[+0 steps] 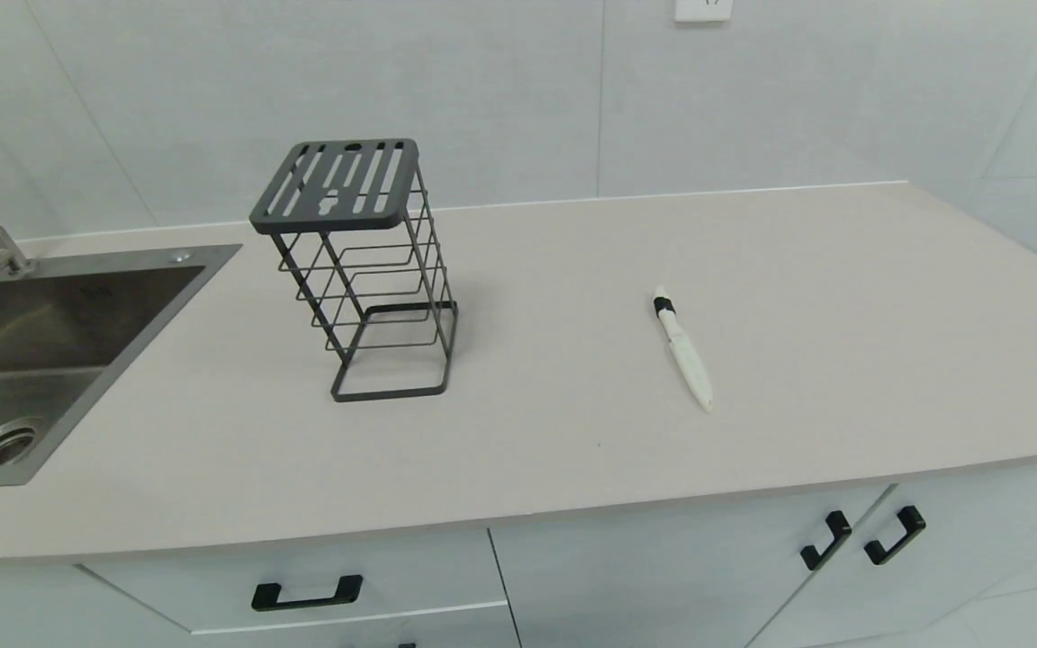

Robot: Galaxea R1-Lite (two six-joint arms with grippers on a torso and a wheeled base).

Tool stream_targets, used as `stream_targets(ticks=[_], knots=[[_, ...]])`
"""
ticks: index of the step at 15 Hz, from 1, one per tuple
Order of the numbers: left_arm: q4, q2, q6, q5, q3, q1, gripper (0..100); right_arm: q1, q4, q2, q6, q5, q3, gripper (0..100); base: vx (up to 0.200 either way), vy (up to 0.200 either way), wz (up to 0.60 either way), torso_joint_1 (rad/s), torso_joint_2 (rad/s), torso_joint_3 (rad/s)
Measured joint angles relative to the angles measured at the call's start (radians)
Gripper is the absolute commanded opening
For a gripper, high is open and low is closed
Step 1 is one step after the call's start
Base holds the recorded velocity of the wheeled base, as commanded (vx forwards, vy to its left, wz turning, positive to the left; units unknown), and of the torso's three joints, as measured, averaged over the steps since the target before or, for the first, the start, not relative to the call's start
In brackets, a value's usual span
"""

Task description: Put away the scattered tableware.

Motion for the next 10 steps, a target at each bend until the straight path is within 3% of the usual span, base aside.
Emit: stream_targets(ticks=[10], knots=[[-0.001,0.0,-0.009,0.001,0.0,0.0,100,0.0,0.0,0.0,-0.001,0.0,0.0,100,0.0,0.0,0.0,0.292,-0.55,-0.268]])
